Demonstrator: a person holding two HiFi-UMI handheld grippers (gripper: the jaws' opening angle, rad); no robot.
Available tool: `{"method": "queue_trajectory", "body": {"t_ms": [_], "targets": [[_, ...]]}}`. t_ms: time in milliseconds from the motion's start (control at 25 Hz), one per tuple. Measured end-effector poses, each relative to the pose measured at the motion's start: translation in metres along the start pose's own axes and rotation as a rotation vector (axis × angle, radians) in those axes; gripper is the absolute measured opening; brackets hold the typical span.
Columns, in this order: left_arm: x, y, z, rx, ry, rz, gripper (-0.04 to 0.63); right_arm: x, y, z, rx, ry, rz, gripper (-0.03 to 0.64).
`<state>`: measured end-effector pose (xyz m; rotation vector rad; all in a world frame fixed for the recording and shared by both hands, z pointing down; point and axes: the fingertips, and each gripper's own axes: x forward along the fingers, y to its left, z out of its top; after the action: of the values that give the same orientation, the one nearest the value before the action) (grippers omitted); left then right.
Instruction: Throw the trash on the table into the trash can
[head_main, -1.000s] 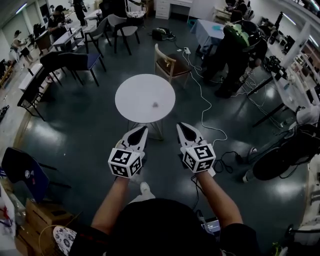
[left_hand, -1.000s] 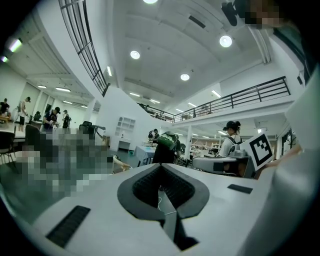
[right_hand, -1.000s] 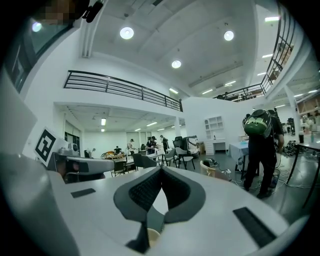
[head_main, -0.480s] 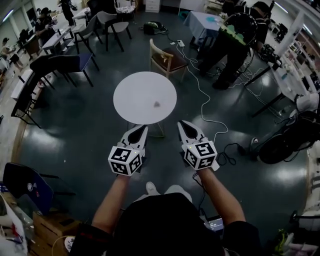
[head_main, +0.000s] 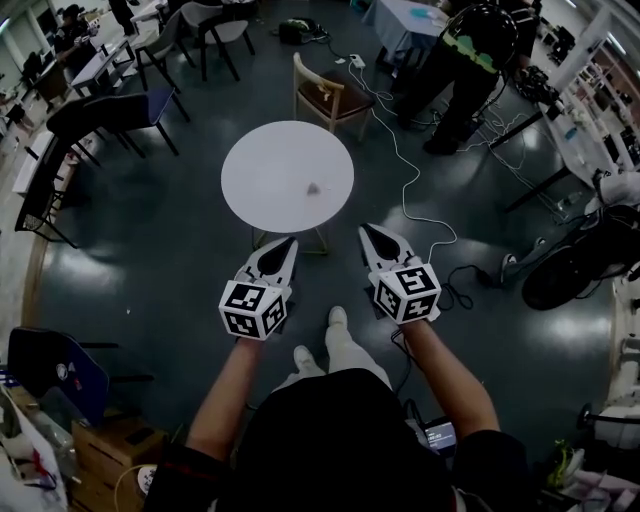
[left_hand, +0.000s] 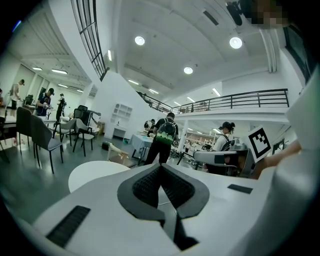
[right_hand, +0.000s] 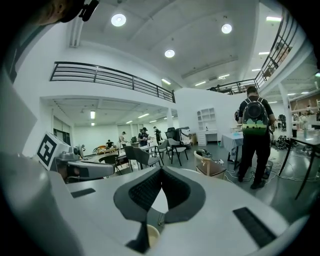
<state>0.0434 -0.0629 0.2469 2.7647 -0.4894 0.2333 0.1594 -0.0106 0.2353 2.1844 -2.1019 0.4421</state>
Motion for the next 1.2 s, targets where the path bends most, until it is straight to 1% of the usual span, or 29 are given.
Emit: {"method": "queue_trajectory", "body": {"t_ms": [240,400,520,640,840,1000,1200], "targets": [[0.025,0.009,-0.004,-0.018,0.026,0.027,0.009,0.015,-0.026,-0.004,0.029,0.014,-0.004,0.017],[0.049,0.015,-0.005,-0.014,0.041,0.039,0.009,0.029,-0.048,-0.006,0.052,0.021,-0.005,0.017],[0.066,0.024,-0.009,-0.016,0.054,0.064,0.009,0.042,-0.060,-0.009,0.065,0.027,0.002,0.017],[0.084,0.030,-0.017,-0.026,0.076,0.083,0.009,0.052,-0.070,-0.015,0.081,0.038,0.017,0.017],[0.114,0.032,-0.033,-0.031,0.108,0.083,0.009,0.067,-0.093,-0.026,0.110,0.055,0.022,0.017],[0.134,0.033,-0.045,-0.049,0.111,0.085,0.009,0.077,-0.112,-0.042,0.126,0.075,0.024,0.017],[0.154,0.049,-0.063,-0.057,0.138,0.096,0.009,0.100,-0.130,-0.061,0.145,0.092,0.017,0.017]]}}
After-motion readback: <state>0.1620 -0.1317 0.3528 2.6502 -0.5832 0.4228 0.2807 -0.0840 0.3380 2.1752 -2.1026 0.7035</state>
